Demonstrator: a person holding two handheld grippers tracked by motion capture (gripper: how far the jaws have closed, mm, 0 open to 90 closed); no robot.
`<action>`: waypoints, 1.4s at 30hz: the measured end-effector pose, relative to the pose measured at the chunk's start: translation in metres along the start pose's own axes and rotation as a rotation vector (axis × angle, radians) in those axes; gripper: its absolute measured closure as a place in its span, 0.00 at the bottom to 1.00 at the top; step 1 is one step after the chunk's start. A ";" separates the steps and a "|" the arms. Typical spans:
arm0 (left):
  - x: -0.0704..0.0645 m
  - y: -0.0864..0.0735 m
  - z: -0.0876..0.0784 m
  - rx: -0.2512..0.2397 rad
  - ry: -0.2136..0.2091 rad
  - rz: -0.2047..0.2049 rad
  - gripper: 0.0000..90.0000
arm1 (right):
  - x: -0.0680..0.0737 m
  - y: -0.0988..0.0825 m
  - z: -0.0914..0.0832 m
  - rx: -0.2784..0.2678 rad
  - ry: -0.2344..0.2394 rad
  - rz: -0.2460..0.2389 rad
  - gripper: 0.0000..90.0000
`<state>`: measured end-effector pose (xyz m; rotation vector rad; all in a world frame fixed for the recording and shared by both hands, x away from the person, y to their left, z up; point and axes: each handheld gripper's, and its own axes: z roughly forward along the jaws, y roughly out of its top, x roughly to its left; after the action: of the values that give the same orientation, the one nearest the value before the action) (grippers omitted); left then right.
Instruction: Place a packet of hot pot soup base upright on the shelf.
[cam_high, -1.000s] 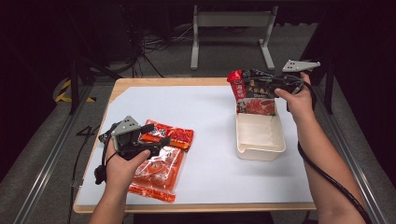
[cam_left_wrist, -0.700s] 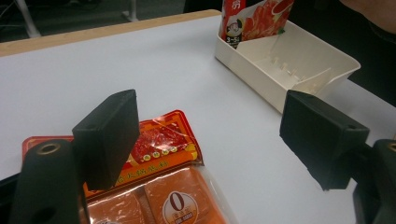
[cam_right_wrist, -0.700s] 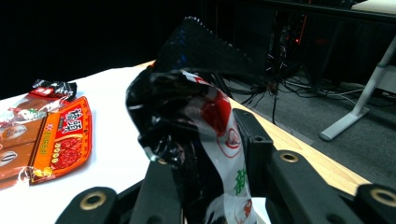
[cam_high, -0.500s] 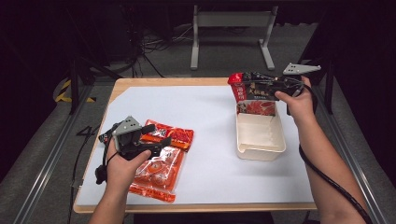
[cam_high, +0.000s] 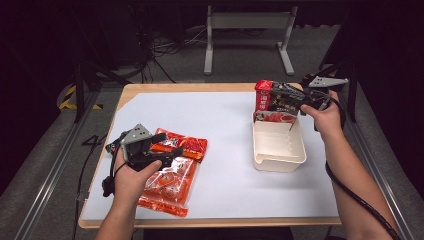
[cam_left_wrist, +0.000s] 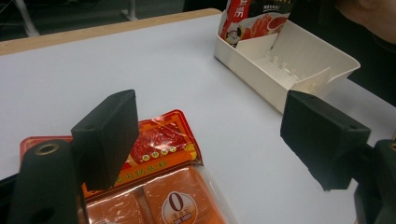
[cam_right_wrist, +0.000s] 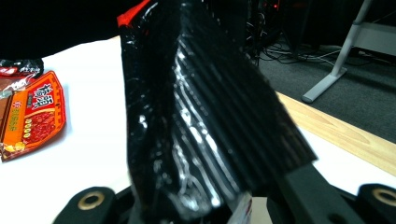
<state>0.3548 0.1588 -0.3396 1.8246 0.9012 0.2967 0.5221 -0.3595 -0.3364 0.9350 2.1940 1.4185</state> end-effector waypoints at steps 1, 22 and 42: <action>0.000 0.000 0.000 0.000 0.000 0.000 0.23 | 0.000 -0.001 0.000 -0.004 0.001 0.003 0.81; -0.003 -0.007 0.000 0.023 0.030 0.023 0.21 | 0.017 0.016 -0.019 0.002 -0.103 -0.034 0.25; 0.003 -0.026 0.010 0.085 0.020 0.049 0.21 | 0.066 0.051 -0.055 -0.013 -0.190 -0.187 0.21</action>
<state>0.3515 0.1585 -0.3674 1.9274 0.8961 0.3115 0.4575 -0.3356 -0.2632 0.8003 2.0693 1.2059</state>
